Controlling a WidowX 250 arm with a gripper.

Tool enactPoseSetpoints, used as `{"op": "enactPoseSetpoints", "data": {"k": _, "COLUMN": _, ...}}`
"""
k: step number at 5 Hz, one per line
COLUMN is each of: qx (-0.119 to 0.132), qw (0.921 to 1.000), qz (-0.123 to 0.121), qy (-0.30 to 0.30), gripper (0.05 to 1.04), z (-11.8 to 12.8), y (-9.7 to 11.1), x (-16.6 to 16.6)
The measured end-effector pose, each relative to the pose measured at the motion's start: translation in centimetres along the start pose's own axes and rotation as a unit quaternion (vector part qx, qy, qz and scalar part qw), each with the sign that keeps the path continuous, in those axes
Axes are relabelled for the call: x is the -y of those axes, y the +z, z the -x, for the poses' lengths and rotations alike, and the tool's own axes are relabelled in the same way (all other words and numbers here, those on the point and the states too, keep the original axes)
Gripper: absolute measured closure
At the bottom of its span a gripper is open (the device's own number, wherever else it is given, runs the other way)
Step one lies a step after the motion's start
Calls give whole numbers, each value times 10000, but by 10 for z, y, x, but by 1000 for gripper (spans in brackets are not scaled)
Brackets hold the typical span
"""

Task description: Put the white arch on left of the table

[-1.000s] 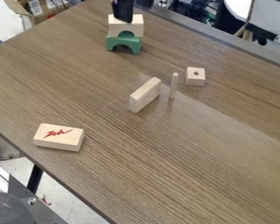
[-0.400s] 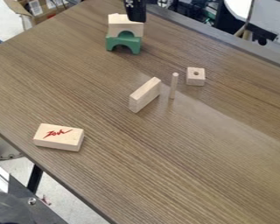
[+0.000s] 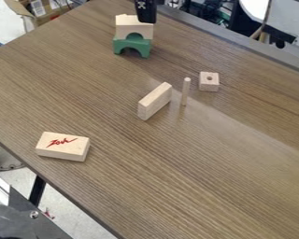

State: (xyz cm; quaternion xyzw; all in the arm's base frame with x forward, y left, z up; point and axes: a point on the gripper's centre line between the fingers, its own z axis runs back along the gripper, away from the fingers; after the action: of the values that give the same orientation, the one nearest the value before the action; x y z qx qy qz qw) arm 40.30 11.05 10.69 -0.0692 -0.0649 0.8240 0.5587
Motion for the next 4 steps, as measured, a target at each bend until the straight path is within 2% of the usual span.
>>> {"op": "enactPoseSetpoints", "data": {"k": 3, "qx": 271, "qw": 9987, "qz": -119, "qy": 415, "gripper": 90, "z": -20, "y": -22, "x": 17}}
{"op": "enactPoseSetpoints", "data": {"k": 4, "qx": 383, "qw": 9979, "qz": -102, "qy": 516, "gripper": 128, "z": -26, "y": -22, "x": 21}}
